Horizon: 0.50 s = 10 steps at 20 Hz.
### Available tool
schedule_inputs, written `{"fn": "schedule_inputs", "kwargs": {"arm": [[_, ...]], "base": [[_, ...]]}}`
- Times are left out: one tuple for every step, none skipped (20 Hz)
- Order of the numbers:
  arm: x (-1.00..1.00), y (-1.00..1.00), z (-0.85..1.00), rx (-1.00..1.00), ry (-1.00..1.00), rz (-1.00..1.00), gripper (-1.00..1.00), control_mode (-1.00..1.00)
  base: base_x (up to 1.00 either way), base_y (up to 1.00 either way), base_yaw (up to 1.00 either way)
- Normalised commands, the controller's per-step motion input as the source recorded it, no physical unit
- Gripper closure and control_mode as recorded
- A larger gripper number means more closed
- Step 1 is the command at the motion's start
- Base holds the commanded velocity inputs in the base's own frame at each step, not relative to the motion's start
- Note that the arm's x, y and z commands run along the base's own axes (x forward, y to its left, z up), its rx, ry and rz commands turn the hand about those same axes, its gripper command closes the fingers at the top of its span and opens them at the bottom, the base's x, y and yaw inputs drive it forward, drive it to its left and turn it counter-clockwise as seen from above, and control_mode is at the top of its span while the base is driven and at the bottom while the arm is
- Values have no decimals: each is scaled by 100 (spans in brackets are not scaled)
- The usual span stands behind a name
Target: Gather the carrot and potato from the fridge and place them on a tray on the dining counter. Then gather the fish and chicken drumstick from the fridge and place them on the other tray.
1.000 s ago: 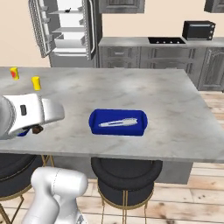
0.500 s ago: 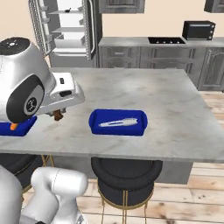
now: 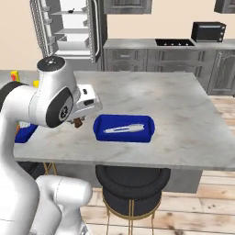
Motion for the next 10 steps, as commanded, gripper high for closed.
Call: {"fn": "schedule_inputs", "kwargs": {"arm": [[71, -39, -28, -8, 0, 0, 100, -100], [72, -42, -31, -9, 0, 0, 100, -100], [71, -43, -32, -10, 0, 0, 100, -100], [81, -30, -37, -12, 0, 0, 100, -100], [82, -22, -37, -11, 0, 0, 100, -100], [82, -17, -30, -10, 0, 0, 100, -100], [82, -12, -31, -8, 1, -2, 100, -100], [82, -3, -35, -7, 1, 0, 100, -100], [80, -2, -38, -5, 3, 0, 100, -100], [79, 0, -39, -3, 5, 0, 100, -100]], "base": [[0, 0, 0], [0, 0, 0], [0, 0, 0], [0, 0, 0], [0, 0, 0], [0, 0, 0], [0, 0, 0], [0, 0, 0], [0, 0, 0], [0, 0, 0]]}}
